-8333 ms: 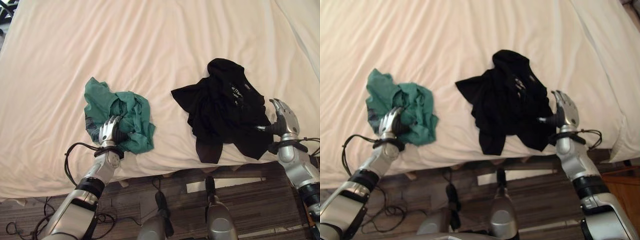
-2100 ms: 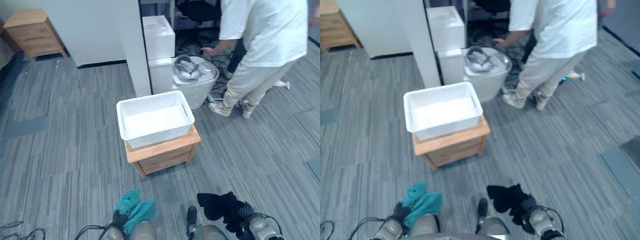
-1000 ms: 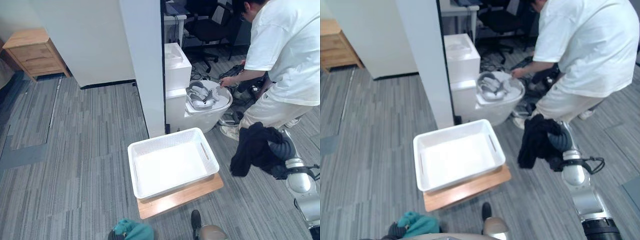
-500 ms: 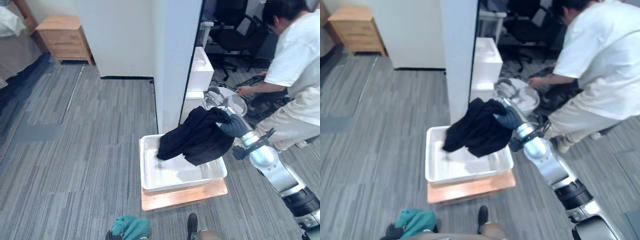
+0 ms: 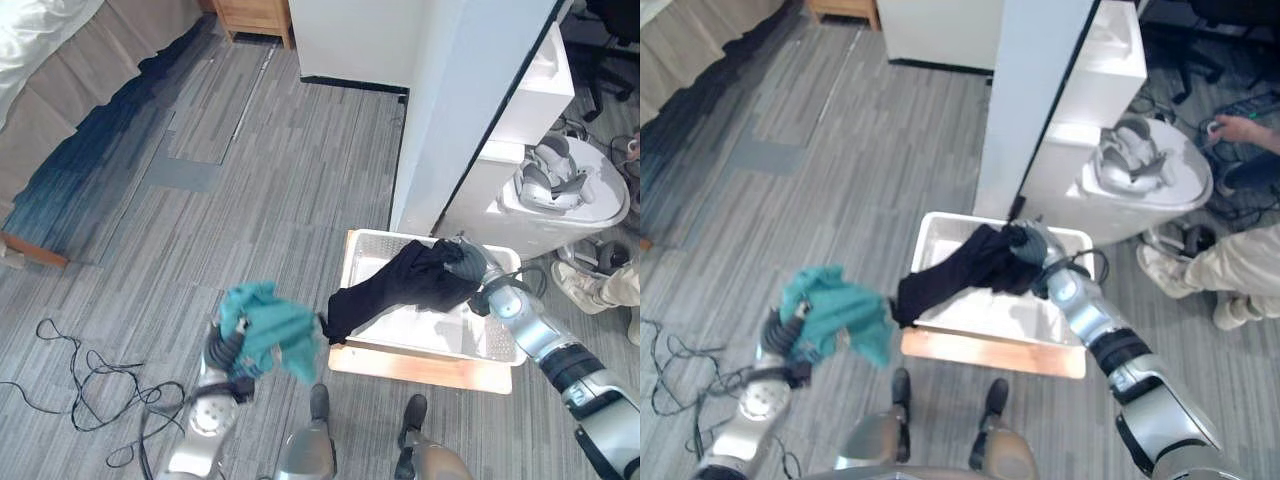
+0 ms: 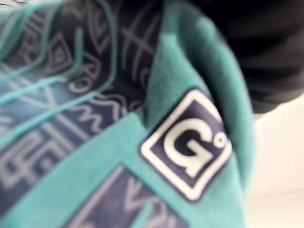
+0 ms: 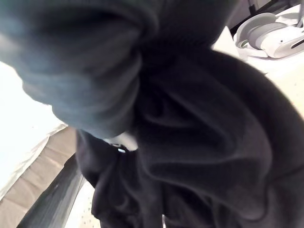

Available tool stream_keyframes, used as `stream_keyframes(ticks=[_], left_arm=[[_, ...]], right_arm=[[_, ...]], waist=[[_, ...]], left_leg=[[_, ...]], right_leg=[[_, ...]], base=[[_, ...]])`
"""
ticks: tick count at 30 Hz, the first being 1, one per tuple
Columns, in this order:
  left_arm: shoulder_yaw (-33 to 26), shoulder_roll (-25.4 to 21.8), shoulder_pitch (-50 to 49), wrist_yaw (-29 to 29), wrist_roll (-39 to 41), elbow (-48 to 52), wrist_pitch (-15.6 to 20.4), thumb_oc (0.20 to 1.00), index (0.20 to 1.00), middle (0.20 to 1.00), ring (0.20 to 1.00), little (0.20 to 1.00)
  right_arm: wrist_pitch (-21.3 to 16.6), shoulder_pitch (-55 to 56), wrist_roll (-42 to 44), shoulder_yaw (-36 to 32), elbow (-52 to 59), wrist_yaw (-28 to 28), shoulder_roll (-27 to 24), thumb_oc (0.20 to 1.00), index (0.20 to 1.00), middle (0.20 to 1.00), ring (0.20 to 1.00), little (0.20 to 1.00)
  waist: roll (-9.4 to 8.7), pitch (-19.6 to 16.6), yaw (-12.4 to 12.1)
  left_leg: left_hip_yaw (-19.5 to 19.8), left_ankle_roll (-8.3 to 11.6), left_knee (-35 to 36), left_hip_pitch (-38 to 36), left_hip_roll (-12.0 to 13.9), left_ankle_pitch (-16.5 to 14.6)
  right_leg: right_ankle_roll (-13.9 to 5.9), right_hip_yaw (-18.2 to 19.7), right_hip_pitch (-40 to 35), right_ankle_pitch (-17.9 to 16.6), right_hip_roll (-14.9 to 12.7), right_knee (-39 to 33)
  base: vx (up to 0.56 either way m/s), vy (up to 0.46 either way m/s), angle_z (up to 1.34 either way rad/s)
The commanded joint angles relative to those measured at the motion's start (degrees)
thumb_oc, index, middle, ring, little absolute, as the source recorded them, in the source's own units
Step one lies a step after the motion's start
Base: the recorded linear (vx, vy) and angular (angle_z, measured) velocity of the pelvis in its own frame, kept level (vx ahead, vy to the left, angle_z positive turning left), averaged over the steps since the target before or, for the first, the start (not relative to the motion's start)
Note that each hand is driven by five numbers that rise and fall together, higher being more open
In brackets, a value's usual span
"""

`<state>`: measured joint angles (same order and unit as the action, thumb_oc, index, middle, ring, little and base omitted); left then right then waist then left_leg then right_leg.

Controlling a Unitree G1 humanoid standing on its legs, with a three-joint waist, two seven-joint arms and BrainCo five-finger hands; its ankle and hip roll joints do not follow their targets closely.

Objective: Tidy up the quilt and then pick up the clothes from the bed and put them into the laundry hamper.

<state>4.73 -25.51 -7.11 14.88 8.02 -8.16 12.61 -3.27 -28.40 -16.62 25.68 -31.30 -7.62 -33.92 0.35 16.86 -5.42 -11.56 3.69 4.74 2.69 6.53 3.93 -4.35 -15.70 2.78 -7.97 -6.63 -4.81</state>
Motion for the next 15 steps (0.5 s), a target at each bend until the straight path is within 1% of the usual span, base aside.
stream_keyframes(ticks=[1,3,4,5,6,7,8,9,10,11,12,13,15], left_arm=[[0.17,-4.13,3.60,-3.33,1.38,6.53,6.48,0.200,0.200,0.200,0.200,0.200],[-0.09,-6.74,4.66,-5.55,2.12,12.19,7.59,0.200,0.200,0.200,0.200,0.200],[-0.25,-7.22,4.46,-5.72,1.95,12.69,7.80,0.200,0.200,0.200,0.200,0.200],[0.07,-7.97,5.26,-7.89,3.34,17.22,8.18,0.200,0.200,0.200,0.200,0.200],[0.70,-7.62,5.88,-9.28,4.93,18.93,8.31,0.200,0.200,0.200,0.200,0.200],[0.73,-7.64,5.90,-9.34,4.99,18.97,8.28,0.200,0.200,0.200,0.200,0.200],[1.40,-7.39,6.90,-9.55,4.93,19.23,8.15,0.200,0.200,0.200,0.200,0.200],[2.02,-7.22,7.69,-9.81,4.35,19.22,7.96,0.200,0.200,0.200,0.200,0.200],[3.71,-6.74,9.79,-9.35,1.80,19.39,6.98,0.200,0.200,0.200,0.200,0.200],[3.85,-6.72,9.91,-9.30,1.74,19.35,6.98,0.200,0.200,0.200,0.200,0.200],[4.92,-6.09,11.81,-9.03,-0.17,20.53,6.76,0.200,0.200,0.200,0.200,0.200],[5.05,-6.06,11.94,-8.98,-0.22,20.48,6.77,0.200,0.200,0.200,0.200,0.200],[7.20,-3.64,14.96,-7.20,-2.38,18.07,5.40,0.200,0.200,0.200,0.200,0.200]], right_arm=[[-1.25,-0.09,-8.25,-1.01,0.13,-2.60,-4.95,1.000,1.000,1.000,1.000,1.000],[-2.18,4.37,-13.93,0.02,-0.78,-1.81,-6.13,1.000,1.000,1.000,1.000,1.000],[-2.28,5.73,-15.12,0.09,-0.97,-1.35,-6.54,1.000,1.000,1.000,1.000,1.000],[-2.74,9.71,-18.60,0.67,-1.30,-0.73,-7.29,1.000,1.000,1.000,1.000,1.000],[-3.07,12.20,-19.86,0.09,-1.60,-0.62,-7.68,1.000,1.000,1.000,1.000,1.000],[-3.08,12.33,-19.90,-0.04,-1.51,-0.62,-7.71,1.000,1.000,1.000,1.000,1.000],[-3.12,14.55,-20.83,-0.26,-2.26,-0.31,-8.02,1.000,1.000,1.000,1.000,1.000],[-3.38,16.63,-21.54,-1.15,-2.25,-0.17,-8.21,1.000,1.000,1.000,1.000,1.000],[-3.37,20.75,-22.29,-3.12,-1.62,-0.01,-8.57,1.000,1.000,1.000,1.000,1.000],[-3.35,20.91,-22.31,-3.32,-1.49,0.04,-8.62,1.000,1.000,1.000,1.000,1.000],[-3.00,23.89,-22.27,-5.22,-1.71,-0.97,-8.24,1.000,1.000,1.000,1.000,1.000],[-2.99,24.02,-22.29,-5.39,-1.61,-0.95,-8.28,1.000,1.000,1.000,1.000,1.000],[-2.45,27.33,-21.68,-7.57,-0.55,-1.89,-6.97,1.000,1.000,1.000,1.000,1.000]], waist=[[0.27,-1.97,1.68],[0.15,-2.51,2.92],[0.07,-2.81,3.36],[-0.34,-3.50,4.77],[-0.55,-3.85,5.57],[-0.54,-3.87,5.45],[-0.77,-4.17,6.45],[-0.91,-4.53,7.05],[-1.22,-4.90,8.83],[-1.20,-4.91,8.69],[-1.36,-5.10,10.52],[-1.32,-5.17,10.33],[-1.57,-5.34,12.79]], left_leg=[[-4.53,4.32,0.26,-2.97,3.67,-0.92],[-5.26,4.43,0.26,-4.40,3.90,-1.51],[-5.39,4.40,0.26,-4.72,3.97,-1.58],[-6.10,4.48,0.26,-6.16,4.09,-2.14],[-6.48,4.53,0.26,-7.08,4.10,-2.69],[-6.53,4.50,0.26,-6.95,4.12,-2.48],[-6.89,4.56,0.26,-7.81,4.13,-2.97],[-7.17,4.50,0.26,-8.11,4.17,-2.91],[-7.71,4.50,0.26,-9.48,4.16,-3.66],[-7.74,4.47,0.26,-9.34,4.18,-3.42],[-8.32,4.46,0.26,-10.19,4.14,-4.02],[-8.41,4.43,0.26,-9.96,4.18,-3.76],[-9.57,4.32,0.26,-10.82,4.24,-4.34]], right_leg=[[-6.32,0.98,-6.20,7.67,-3.75,-0.19],[-6.40,1.73,-6.81,7.82,-3.63,-0.19],[-6.37,2.06,-6.92,7.90,-3.60,-0.19],[-6.42,2.91,-7.54,8.10,-3.62,-0.19],[-6.53,3.36,-8.10,8.46,-3.62,-0.19],[-6.46,3.42,-7.95,8.27,-3.59,-0.19],[-6.52,3.72,-8.46,8.63,-3.58,-0.19],[-6.40,4.17,-8.42,8.53,-3.52,-0.19],[-6.50,4.79,-9.17,9.05,-3.42,-0.19],[-6.42,4.84,-9.00,8.85,-3.39,-0.19],[-6.56,5.69,-9.19,9.15,-3.35,-0.19],[-6.46,5.80,-8.90,8.90,-3.30,-0.19],[-6.58,7.06,-8.60,9.19,-3.18,-0.19]], base=[[0.00,0.000,0.00],[0.07,-0.015,-0.09],[0.12,-0.023,-0.11],[0.13,-0.018,-0.25],[0.09,-0.025,-0.39],[0.07,-0.015,-0.51],[0.05,-0.018,-0.41],[0.13,-0.032,-0.37],[0.07,-0.026,-0.26],[0.10,-0.034,-0.37],[0.02,-0.022,-0.35],[0.06,-0.026,-0.30],[0.03,-0.016,-0.24]])
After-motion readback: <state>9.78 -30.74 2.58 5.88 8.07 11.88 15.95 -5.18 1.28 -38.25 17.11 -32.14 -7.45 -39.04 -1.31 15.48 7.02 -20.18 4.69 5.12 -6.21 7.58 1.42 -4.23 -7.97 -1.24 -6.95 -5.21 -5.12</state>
